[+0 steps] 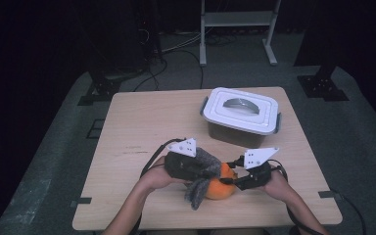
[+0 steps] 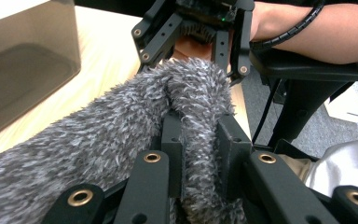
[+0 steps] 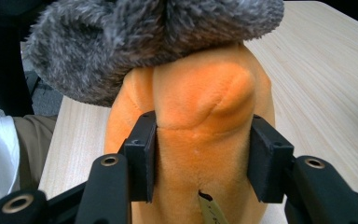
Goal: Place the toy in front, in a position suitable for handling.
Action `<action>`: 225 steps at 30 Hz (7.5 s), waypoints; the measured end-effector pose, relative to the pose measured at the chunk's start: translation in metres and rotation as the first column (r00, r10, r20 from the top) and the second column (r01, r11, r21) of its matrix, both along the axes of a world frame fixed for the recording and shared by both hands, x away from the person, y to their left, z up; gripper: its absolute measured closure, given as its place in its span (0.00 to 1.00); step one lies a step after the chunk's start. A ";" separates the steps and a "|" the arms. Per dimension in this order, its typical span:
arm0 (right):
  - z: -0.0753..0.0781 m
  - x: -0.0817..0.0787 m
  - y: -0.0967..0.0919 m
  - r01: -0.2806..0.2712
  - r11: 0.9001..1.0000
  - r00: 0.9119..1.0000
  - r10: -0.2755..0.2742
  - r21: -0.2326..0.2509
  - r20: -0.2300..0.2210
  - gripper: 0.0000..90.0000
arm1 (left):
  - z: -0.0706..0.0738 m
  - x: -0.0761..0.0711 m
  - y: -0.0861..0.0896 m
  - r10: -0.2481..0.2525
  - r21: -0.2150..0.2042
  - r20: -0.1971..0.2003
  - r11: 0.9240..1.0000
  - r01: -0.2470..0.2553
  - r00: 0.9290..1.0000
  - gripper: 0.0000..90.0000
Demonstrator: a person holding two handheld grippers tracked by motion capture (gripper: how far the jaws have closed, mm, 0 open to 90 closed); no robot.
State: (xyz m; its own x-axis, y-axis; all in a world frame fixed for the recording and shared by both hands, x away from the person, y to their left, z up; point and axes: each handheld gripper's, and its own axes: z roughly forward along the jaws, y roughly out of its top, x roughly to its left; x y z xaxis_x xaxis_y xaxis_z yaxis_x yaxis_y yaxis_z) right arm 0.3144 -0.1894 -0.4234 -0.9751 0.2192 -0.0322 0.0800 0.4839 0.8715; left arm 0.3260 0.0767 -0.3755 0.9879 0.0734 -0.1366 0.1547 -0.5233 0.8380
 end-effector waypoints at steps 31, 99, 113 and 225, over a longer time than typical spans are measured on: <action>0.009 -0.008 0.002 0.082 0.996 0.992 -0.086 -0.047 -0.091 0.34 | -0.007 -0.005 0.011 0.039 0.048 -0.003 0.998 -0.039 0.999 0.84; 0.008 -0.011 0.007 0.064 0.997 0.988 -0.070 -0.054 -0.138 0.49 | 0.006 -0.006 -0.004 0.032 0.009 -0.017 0.999 -0.031 0.999 0.84; 0.013 0.009 0.024 -0.124 0.990 0.991 0.127 -0.068 0.033 0.60 | 0.016 0.003 -0.006 0.036 0.023 -0.011 0.999 -0.036 0.999 0.84; 0.014 0.008 -0.003 0.025 1.000 1.000 -0.025 -0.006 0.010 0.56 | 0.011 0.014 0.008 0.122 0.021 0.004 0.992 -0.122 0.992 0.82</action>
State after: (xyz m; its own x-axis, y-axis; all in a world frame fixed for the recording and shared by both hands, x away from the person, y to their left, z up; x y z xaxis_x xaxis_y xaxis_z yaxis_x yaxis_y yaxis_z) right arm 0.3223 -0.1921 -0.4091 -0.9689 0.2436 -0.0430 0.0840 0.4875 0.8691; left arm 0.3398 0.0852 -0.3644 0.9717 0.1966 -0.1312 0.2165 -0.5178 0.8276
